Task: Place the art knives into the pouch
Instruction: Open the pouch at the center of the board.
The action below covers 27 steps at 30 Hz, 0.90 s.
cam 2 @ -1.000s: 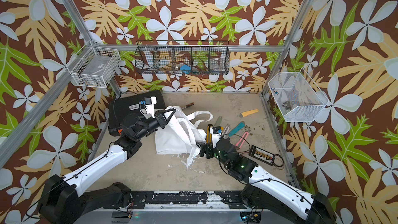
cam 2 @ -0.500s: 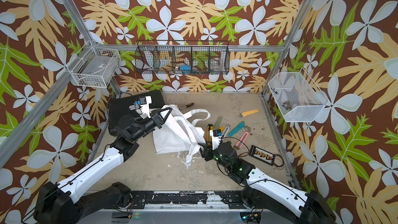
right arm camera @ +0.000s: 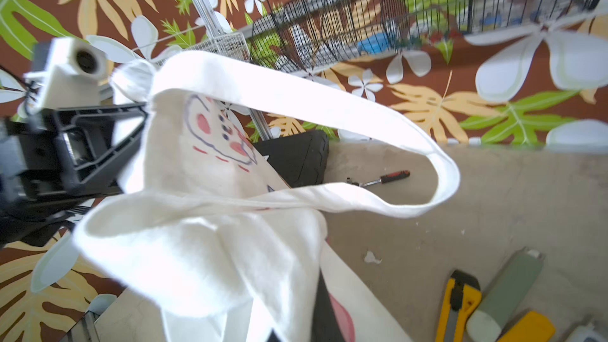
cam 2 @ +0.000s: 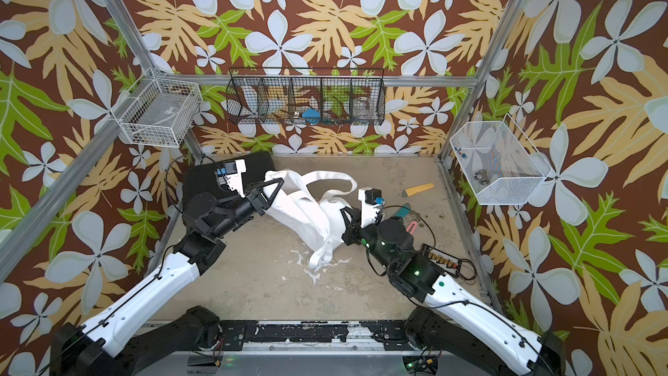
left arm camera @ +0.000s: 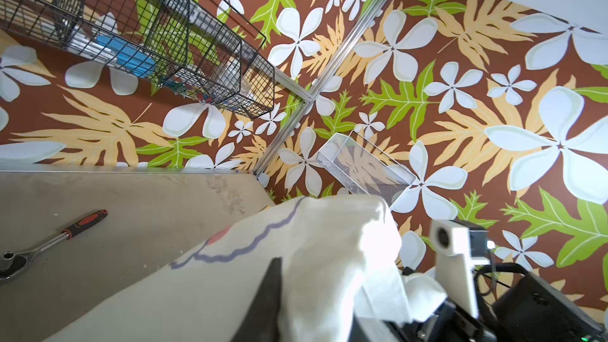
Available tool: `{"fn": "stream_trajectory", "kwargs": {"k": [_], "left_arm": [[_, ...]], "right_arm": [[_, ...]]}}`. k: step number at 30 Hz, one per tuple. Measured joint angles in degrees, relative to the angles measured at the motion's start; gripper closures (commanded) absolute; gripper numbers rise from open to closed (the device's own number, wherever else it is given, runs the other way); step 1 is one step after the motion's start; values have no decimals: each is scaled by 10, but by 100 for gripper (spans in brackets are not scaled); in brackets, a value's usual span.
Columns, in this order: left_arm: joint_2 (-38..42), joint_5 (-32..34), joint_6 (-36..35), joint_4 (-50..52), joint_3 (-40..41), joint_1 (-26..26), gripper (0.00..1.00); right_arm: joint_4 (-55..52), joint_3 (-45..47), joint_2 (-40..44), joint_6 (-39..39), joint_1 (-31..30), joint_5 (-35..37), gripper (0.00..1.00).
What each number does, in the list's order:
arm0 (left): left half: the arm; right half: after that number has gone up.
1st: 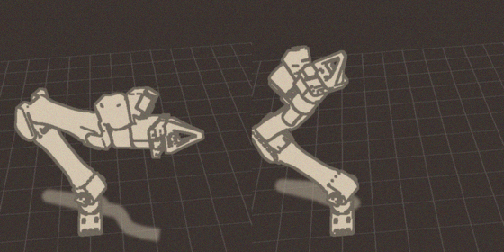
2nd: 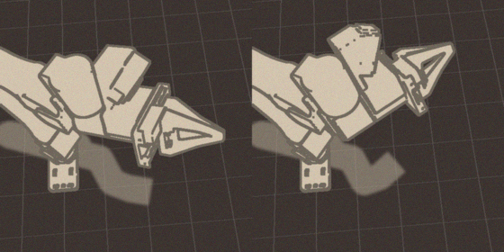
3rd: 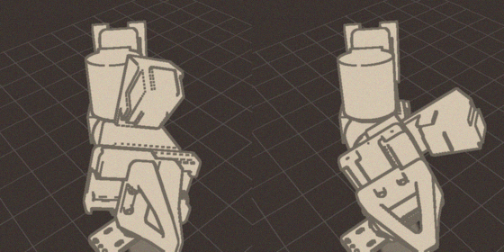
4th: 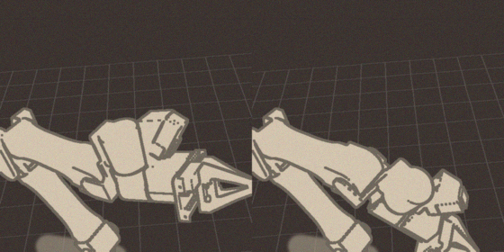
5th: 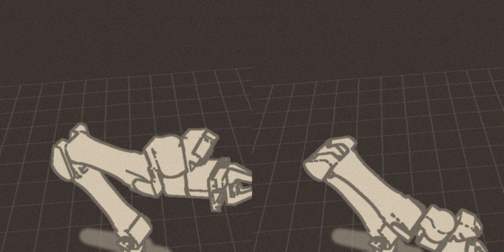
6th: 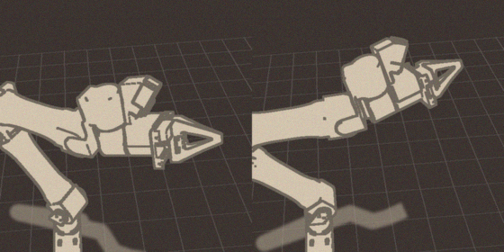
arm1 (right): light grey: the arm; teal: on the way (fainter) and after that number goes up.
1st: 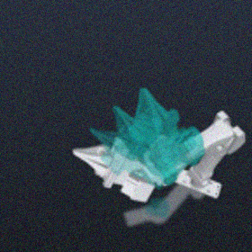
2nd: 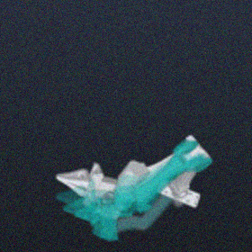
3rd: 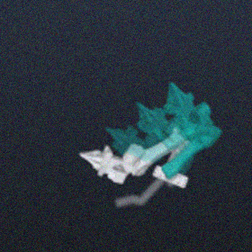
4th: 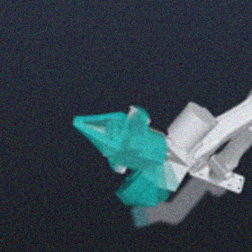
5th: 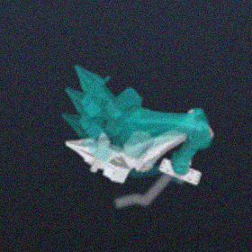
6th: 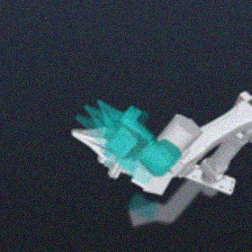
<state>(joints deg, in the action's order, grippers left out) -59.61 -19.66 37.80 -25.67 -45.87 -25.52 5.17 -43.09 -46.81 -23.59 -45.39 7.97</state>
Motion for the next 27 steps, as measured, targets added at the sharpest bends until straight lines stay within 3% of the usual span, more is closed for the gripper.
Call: {"fn": "stream_trajectory", "kwargs": {"k": [4, 13, 21, 27], "left_arm": [[-30, 14, -17, 49, -36, 0, 41], [-59, 9, -31, 114, -39, 0, 42], [-3, 22, -72, 168, -4, -36, 42], [31, 45, -116, 210, -19, -58, 42]], "right_arm": [[-26, -20, -1, 22, 0, -5, 100], [-61, -74, -73, 47, 2, -2, 100], [-100, -190, -219, 40, 94, -46, 100], [-139, -247, -309, 42, 129, -95, 100]]}}
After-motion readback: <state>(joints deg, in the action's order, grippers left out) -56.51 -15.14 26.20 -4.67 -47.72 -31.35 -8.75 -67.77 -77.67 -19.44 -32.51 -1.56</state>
